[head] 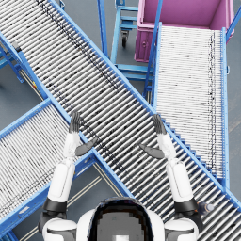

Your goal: Pick up the oil and place it on the left assembly line, put the cola on the right, and keep Sprite still

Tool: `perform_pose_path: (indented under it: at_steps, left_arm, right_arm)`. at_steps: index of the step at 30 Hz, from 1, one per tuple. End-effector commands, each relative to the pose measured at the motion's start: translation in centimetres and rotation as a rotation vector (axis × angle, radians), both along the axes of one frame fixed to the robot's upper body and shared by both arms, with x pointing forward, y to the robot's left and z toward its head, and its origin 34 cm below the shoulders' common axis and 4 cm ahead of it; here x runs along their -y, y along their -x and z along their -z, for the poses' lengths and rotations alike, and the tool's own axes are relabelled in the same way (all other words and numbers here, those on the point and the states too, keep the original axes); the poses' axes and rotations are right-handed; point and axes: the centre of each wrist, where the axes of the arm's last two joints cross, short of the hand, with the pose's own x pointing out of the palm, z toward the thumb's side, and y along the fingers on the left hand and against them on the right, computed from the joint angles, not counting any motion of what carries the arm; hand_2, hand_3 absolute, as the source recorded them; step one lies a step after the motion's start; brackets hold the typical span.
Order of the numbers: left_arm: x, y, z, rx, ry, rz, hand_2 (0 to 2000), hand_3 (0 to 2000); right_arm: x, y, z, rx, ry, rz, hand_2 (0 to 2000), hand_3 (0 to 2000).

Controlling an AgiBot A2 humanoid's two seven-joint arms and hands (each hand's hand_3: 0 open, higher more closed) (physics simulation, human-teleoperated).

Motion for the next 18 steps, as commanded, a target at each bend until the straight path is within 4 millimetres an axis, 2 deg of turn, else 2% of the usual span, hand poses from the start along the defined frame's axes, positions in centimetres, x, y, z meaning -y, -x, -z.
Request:
perform_pose_path:
  at_steps: [1,18]
  left_arm:
    - [0.0,0.0,0.0,0.0,0.0,0.0,0,0]
    - [0.0,0.0,0.0,0.0,0.0,0.0,0,0]
  right_arm:
    - [0.0,0.0,0.0,0.0,0.0,0.0,0,0]
    - [0.0,0.0,0.0,0.0,0.0,0.0,0,0]
